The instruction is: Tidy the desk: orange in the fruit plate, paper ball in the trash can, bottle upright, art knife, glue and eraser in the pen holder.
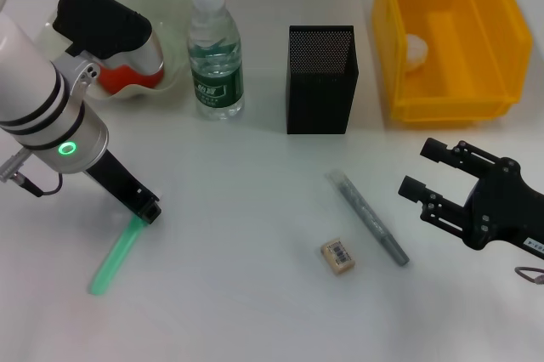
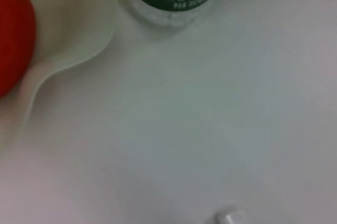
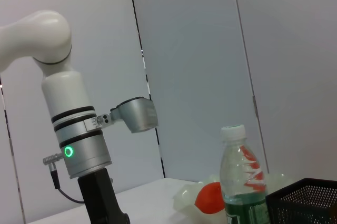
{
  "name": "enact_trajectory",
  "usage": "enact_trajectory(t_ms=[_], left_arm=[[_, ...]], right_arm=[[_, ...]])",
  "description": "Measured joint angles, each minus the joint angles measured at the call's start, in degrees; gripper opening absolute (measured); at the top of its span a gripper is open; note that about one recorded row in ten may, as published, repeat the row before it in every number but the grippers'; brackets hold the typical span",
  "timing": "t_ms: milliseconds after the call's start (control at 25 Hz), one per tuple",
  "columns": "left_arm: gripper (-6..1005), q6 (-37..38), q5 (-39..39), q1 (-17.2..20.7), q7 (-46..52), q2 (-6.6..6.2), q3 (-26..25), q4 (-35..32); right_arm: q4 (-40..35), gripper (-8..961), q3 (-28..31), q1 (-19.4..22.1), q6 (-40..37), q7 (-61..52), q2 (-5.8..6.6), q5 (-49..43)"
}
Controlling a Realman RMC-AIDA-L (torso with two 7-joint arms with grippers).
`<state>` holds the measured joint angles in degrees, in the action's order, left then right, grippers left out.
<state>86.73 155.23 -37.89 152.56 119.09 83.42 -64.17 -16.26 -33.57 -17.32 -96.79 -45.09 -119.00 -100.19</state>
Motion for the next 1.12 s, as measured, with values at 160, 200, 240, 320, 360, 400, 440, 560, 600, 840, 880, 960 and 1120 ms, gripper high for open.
enact_trajectory(t_ms=[160,200,240,320,360,400,440,560,600,840,880,960,1120], left_arm=[[311,-0.27,0.23,-0.26,0.22,0.00,0.00,0.11],[303,-0.35,0.32,-0.28,0.24,0.00,-0.01,0.12],[295,-0.35,0.32,-0.28,0.24,0.00,-0.01,0.12],[279,-0.35,0.41,-0.27,0.24,0.00,-0.01,0.23],[271,-0.35,0.42,-0.28,0.23,0.00,-0.02,0.29],[268,-0.35,0.47,-0.29,0.22,0.00,-0.01,0.46],[265,-0.35,0.47,-0.29,0.22,0.00,-0.01,0.46],[258,-0.35,0.72,-0.34,0.21,0.00,0.03,0.55],[255,-0.35,0.72,-0.34,0.21,0.00,0.03,0.55],[242,-0.56,1.16,-0.37,0.58,0.00,2.22,-0.57],[240,-0.64,1.16,-0.39,0.58,0.00,2.24,-0.59],[223,-0.71,1.17,-0.41,0.58,0.00,2.26,-0.62],[188,-0.76,0.31,-0.33,0.51,0.00,2.27,-2.77]], right_arm=[[0.00,649,0.07,0.00,0.07,0.00,0.00,0.00],[0.00,649,0.28,0.05,0.10,0.00,0.00,0.00],[0.00,649,0.28,0.05,0.10,0.00,0.00,0.00],[0.00,649,0.38,0.09,0.11,0.00,0.00,0.00],[0.01,649,0.38,0.11,0.11,0.00,0.00,0.00],[0.00,649,0.32,0.11,0.11,0.00,0.00,0.00],[0.00,649,0.32,0.11,0.11,0.00,0.00,0.00],[0.00,649,0.29,0.09,0.12,0.00,0.00,0.00],[0.00,648,0.19,-0.01,0.12,0.00,0.00,0.00],[0.00,647,0.13,-0.08,0.12,-0.04,0.00,0.00],[0.01,647,0.15,-0.08,0.12,-0.10,0.00,0.00],[0.01,647,0.16,-0.09,0.11,-0.22,0.00,0.00],[0.00,648,0.36,-0.05,0.11,-0.27,0.00,0.00]])
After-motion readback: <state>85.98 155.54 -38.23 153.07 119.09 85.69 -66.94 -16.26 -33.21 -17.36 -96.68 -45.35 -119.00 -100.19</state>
